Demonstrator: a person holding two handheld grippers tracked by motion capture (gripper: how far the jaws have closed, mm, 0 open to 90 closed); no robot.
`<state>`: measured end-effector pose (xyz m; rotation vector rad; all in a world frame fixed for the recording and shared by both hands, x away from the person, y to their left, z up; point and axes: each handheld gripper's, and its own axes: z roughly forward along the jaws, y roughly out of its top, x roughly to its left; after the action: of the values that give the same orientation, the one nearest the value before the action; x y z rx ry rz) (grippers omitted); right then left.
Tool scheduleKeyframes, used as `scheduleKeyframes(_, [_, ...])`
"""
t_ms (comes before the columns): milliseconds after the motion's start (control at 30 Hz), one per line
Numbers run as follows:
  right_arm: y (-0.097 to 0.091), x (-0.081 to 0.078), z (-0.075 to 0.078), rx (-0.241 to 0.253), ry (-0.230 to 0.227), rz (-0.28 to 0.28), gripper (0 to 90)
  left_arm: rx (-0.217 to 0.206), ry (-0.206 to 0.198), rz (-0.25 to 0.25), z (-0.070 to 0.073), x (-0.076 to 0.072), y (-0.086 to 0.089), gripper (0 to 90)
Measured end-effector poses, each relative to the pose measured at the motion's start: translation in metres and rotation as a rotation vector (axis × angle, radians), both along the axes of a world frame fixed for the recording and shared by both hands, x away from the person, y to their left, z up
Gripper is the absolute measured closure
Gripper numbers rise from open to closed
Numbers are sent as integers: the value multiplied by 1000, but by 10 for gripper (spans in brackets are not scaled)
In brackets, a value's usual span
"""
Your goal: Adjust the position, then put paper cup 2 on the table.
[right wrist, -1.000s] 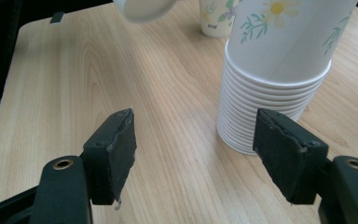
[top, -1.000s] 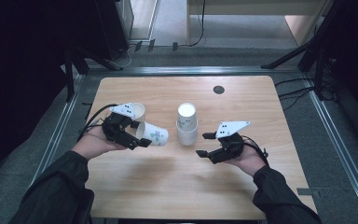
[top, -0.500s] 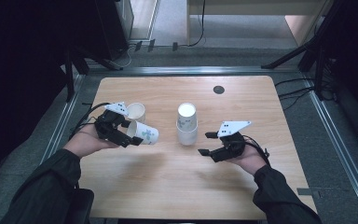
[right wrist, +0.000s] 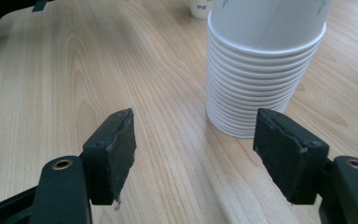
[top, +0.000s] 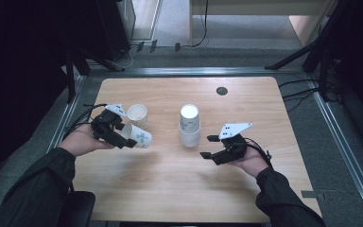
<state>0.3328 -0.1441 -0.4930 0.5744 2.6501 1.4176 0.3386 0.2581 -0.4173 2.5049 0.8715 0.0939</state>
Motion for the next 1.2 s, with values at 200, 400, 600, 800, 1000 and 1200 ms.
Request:
scheduleKeyframes(200, [1,1,-1,-4,-5,2,300,48,32,39,-3,4,9,230])
scheduleKeyframes(400, [0,1,-1,-5,-3,0,300,122,36,63,-2,9,12,229])
scheduleKeyframes(600, [0,1,-1,-6,0,-4,300,153,63,75,2,13,12,229])
scheduleKeyframes(800, [-1,1,-1,-4,-2,-10,300,182,64,65,0,16,8,229])
scheduleKeyframes(1000, [-2,2,-1,-2,-5,-11,300,198,75,66,-1,19,5,229])
scheduleKeyframes(1200, [-3,2,0,3,-6,-10,301,223,92,83,-4,23,5,229])
